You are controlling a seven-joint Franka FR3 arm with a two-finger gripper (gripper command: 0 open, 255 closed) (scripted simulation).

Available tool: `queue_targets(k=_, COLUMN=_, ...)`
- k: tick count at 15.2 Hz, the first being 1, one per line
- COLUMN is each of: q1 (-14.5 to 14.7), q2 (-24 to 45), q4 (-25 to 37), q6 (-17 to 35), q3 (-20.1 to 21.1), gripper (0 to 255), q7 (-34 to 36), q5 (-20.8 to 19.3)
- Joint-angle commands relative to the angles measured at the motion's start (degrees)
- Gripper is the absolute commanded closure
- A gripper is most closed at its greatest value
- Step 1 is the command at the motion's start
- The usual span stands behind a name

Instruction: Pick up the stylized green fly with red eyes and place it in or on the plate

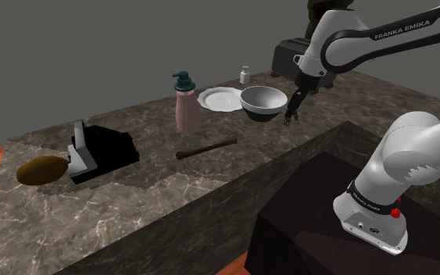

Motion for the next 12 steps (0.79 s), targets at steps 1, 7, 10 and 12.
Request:
queue_targets(k=1, q1=0.0, q2=0.1, q4=-0.2, q6=0.4, q3=-0.1, gripper=0, q7=0.0, q5=0.0)
queue_targets(k=7, q1=0.0, q2=0.1, q4=-0.2, q6=0.4, q3=0.0, gripper=255, q7=0.0, q5=0.0)
queue_targets(k=10, q1=0.0, q2=0.1, q4=-0.2, q6=0.4, q3=0.0, gripper=255, q7=0.0, q5=0.0)
queue_targets(k=12, q1=0.0, q2=0.1, q4=-0.2, q6=0.4, q3=0.0, gripper=255, q7=0.0, q5=0.0)
